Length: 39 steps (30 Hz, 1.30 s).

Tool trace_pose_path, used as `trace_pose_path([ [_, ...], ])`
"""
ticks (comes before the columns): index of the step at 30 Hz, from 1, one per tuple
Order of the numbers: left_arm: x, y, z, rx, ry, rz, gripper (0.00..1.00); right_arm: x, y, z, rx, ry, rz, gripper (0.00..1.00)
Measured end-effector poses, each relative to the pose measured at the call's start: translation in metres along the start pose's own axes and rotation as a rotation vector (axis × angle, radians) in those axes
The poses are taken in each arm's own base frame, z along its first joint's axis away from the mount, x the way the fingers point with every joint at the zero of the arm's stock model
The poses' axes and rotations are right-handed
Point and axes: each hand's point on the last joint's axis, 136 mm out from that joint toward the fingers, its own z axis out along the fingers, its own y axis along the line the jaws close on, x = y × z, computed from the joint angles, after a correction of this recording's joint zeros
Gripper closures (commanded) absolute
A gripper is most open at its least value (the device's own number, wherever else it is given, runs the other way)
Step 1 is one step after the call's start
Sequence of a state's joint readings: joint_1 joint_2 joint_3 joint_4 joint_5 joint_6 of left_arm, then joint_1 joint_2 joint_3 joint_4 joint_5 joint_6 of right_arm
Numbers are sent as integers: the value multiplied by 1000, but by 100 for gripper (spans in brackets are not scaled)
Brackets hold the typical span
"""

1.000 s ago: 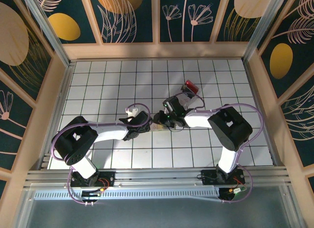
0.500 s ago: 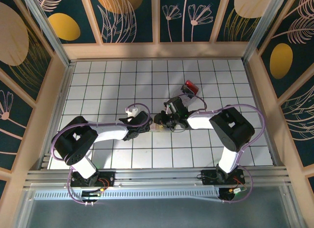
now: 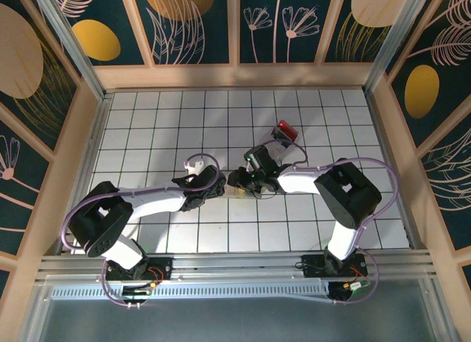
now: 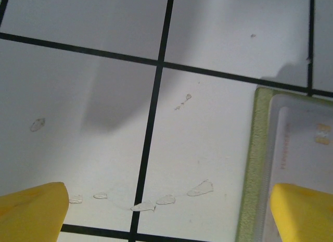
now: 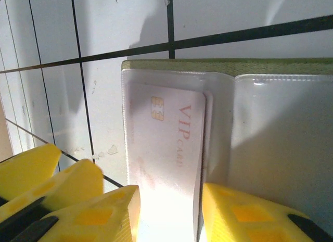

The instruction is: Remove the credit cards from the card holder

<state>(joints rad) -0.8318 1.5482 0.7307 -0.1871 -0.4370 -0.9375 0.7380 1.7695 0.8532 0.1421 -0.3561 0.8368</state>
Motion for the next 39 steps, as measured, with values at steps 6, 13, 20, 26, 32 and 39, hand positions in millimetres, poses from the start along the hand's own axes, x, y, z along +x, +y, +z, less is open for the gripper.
trace_pose_path([
  [6,-1,3,0,-14,-8,-1,1,1,0,0,14,-7,-6,63],
  [13,6,7,7,-40,10,14,1,6,0,0,41,-7,-14,62],
  [20,16,13,17,-75,34,36,1,7,1,0,38,-3,-5,62],
  [26,16,13,17,-74,34,36,1,8,2,5,31,9,1,59],
  [32,16,13,17,-73,33,35,1,8,6,7,10,17,16,64],
  [39,16,13,17,-72,32,34,1,11,11,8,-60,20,31,73],
])
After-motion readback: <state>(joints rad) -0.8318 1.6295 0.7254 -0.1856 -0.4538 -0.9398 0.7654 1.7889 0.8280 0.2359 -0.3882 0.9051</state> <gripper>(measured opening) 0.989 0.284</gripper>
